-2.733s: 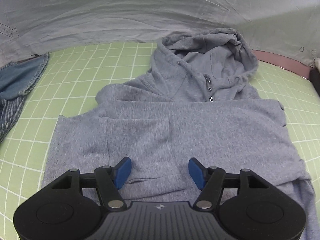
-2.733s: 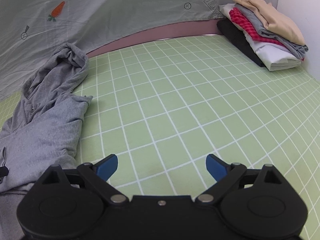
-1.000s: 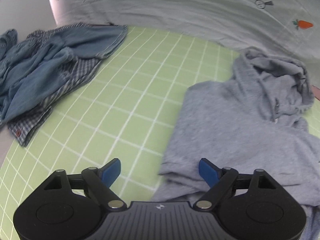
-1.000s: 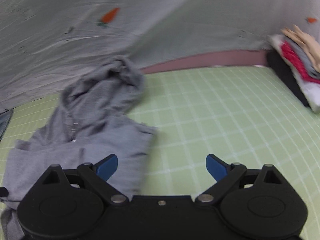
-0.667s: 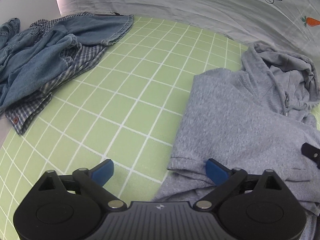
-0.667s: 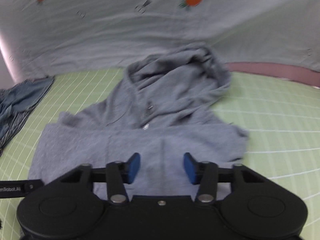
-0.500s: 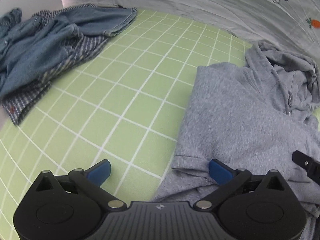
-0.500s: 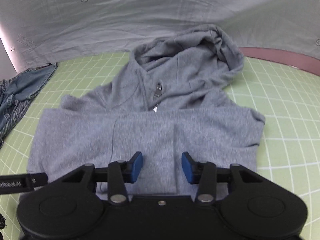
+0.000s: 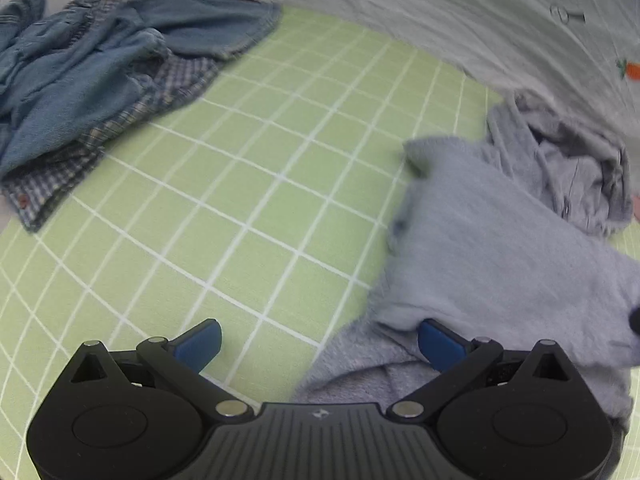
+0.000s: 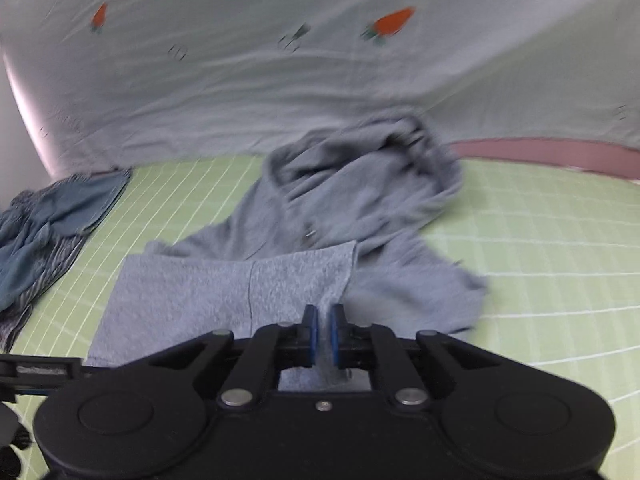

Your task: Fold clothes

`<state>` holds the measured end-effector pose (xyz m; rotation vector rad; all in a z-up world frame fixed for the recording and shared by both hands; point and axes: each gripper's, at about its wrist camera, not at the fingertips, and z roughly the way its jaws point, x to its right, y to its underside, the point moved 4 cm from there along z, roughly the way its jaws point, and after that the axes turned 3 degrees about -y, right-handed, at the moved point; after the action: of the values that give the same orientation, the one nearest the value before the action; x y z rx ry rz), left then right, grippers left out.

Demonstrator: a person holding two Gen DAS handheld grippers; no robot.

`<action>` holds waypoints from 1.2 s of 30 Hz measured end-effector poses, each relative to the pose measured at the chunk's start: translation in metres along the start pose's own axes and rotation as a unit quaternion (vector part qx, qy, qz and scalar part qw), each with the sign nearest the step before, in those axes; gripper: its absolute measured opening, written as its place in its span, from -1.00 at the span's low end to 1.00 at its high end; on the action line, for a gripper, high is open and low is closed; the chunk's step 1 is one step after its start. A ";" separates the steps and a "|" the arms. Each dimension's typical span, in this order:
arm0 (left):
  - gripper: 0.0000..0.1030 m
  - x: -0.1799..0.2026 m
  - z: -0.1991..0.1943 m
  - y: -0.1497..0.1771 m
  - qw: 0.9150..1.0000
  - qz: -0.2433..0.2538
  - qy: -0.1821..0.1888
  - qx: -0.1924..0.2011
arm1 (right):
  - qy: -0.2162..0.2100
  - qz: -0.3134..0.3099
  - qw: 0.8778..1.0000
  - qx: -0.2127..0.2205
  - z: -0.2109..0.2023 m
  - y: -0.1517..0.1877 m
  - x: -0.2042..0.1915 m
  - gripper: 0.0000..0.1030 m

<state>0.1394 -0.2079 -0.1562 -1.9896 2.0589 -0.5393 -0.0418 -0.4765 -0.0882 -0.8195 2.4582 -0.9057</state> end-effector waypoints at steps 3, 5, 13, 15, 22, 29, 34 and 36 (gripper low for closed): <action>1.00 0.003 0.003 0.001 1.000 0.012 -0.005 -0.008 | 0.023 0.014 0.999 -0.017 0.002 0.005 0.018 -0.86; 1.00 0.005 0.005 0.002 1.000 0.021 -0.008 -0.014 | 0.039 0.022 0.998 -0.040 0.011 0.014 0.028 -0.84; 1.00 0.014 0.015 0.006 0.997 0.056 -0.023 -0.037 | 0.063 -0.036 0.995 -0.074 0.025 0.027 0.029 -0.38; 1.00 0.014 0.014 0.004 0.997 0.058 -0.020 -0.038 | 0.071 -0.019 0.995 -0.070 0.023 0.023 0.034 -0.01; 1.00 0.024 -0.003 -0.038 0.997 0.047 0.056 0.009 | 0.120 0.062 0.990 -0.033 0.015 -0.004 0.080 0.77; 1.00 0.090 0.034 -0.116 0.991 0.108 0.062 0.042 | 0.148 0.107 0.983 -0.017 0.050 -0.037 0.140 0.91; 1.00 0.147 0.069 -0.174 0.984 0.140 0.088 0.064 | 0.148 0.132 0.980 0.004 0.083 -0.067 0.166 0.91; 1.00 0.167 0.086 -0.191 0.983 0.148 0.086 0.068 | 0.151 0.126 0.980 0.007 0.099 -0.078 0.168 0.92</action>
<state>0.3397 -0.3851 -0.1404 -1.5721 2.2957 -0.7881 -0.0846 -0.6774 -0.1320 -0.3711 2.7297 -1.0123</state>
